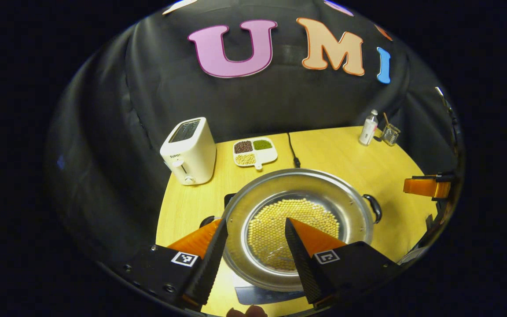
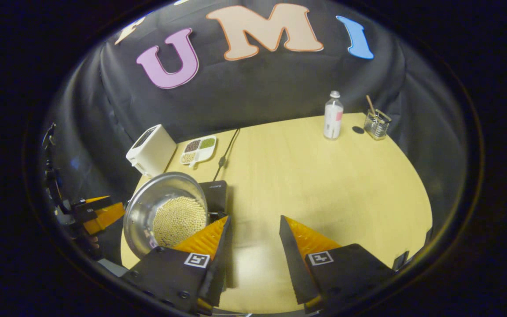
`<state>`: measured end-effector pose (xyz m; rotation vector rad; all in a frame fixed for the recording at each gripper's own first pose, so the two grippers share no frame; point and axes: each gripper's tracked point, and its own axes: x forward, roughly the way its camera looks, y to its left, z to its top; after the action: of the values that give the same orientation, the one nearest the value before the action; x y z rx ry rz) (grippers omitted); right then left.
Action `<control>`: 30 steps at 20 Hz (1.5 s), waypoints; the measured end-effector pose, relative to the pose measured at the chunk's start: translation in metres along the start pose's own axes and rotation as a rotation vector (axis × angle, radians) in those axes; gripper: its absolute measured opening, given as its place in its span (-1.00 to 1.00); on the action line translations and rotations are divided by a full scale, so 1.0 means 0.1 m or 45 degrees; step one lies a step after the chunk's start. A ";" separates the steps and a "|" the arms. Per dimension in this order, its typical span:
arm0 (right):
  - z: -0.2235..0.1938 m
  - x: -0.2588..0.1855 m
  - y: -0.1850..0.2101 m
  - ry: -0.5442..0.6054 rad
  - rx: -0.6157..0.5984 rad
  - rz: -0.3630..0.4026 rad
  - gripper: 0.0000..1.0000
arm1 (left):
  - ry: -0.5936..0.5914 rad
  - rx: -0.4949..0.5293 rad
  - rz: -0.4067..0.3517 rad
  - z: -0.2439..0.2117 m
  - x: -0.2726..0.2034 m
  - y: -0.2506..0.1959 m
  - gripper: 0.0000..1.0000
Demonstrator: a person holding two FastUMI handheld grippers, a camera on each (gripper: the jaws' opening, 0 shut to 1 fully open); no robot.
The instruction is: First push the handle of the pot to place it horizontally, then grasp the pot with both hands and set it on the induction cooktop.
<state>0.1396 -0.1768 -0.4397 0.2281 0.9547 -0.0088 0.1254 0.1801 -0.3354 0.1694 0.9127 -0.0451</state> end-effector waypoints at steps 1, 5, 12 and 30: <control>-0.01 -0.06 -0.11 -0.007 -0.012 0.006 0.14 | 0.014 -0.028 -0.002 -0.03 -0.06 -0.13 0.62; -0.01 -0.38 -0.53 -0.040 -0.015 0.042 0.14 | 0.037 -0.104 0.006 -0.18 -0.34 -0.68 0.55; -0.22 -0.80 -1.12 -0.089 -0.070 0.111 0.14 | 0.066 -0.218 0.052 -0.57 -0.88 -1.45 0.62; 0.52 -2.30 -1.19 -0.620 -0.164 0.044 0.34 | -0.837 -0.039 0.100 0.97 -2.44 -1.90 0.44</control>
<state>0.0350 -0.3250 -0.2473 0.1146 0.4639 0.0275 0.0311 -0.0312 -0.1080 0.1484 0.2507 -0.0116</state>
